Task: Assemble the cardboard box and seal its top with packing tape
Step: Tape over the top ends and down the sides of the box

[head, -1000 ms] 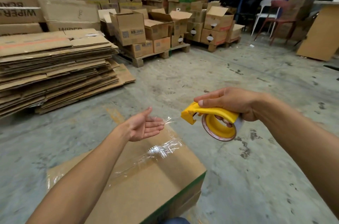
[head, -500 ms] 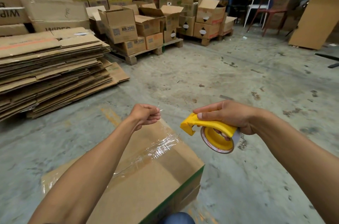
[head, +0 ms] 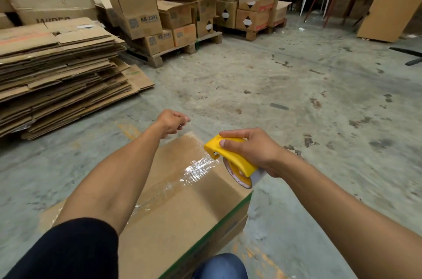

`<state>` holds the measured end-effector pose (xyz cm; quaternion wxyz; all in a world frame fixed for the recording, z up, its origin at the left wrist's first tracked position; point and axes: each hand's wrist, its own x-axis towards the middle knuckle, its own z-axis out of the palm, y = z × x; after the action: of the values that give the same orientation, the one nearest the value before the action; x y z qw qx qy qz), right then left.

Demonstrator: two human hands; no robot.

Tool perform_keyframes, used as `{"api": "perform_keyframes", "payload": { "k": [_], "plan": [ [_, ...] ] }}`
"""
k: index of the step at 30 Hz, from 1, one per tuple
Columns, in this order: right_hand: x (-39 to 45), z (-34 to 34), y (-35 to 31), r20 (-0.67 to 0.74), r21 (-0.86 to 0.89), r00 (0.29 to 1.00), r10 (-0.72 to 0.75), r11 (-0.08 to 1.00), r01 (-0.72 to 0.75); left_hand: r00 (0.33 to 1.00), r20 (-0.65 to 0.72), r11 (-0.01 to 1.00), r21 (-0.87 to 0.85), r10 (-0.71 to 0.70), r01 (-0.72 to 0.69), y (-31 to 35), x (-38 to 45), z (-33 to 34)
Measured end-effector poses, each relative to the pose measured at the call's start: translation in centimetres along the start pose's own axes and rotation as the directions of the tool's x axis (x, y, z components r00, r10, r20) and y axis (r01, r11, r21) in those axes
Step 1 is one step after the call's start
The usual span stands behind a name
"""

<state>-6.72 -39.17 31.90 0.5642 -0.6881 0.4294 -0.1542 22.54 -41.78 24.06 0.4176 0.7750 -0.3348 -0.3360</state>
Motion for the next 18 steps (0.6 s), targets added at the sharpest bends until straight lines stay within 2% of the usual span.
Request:
{"api": "perform_keyframes", "payload": {
  "k": [5, 10, 14, 18],
  "plan": [
    [1.7, 3.3, 3.6, -0.045, -0.011, 0.998, -0.038, 0.999, 0.037, 0.999, -0.020, 0.994, 0.106, -0.036, 0.038, -2.0, 1.9, 0.6],
    [3.2, 4.0, 4.8, -0.065, -0.035, 0.997, -0.045, 0.998, 0.043, 0.996, -0.084, 1.000, -0.014, 0.006, -0.008, -3.8, 3.3, 2.5],
    [4.0, 4.1, 4.9, -0.054, -0.058, 0.996, -0.068, 0.996, 0.065, 0.986, -0.164, 0.999, 0.032, 0.038, -0.033, -5.7, 4.4, 2.8],
    [4.7, 4.1, 5.0, -0.029, -0.047, 0.998, -0.050, 0.998, 0.048, 0.982, -0.188, 0.999, 0.036, 0.032, -0.026, -6.4, 5.1, 3.0]
  ]
}}
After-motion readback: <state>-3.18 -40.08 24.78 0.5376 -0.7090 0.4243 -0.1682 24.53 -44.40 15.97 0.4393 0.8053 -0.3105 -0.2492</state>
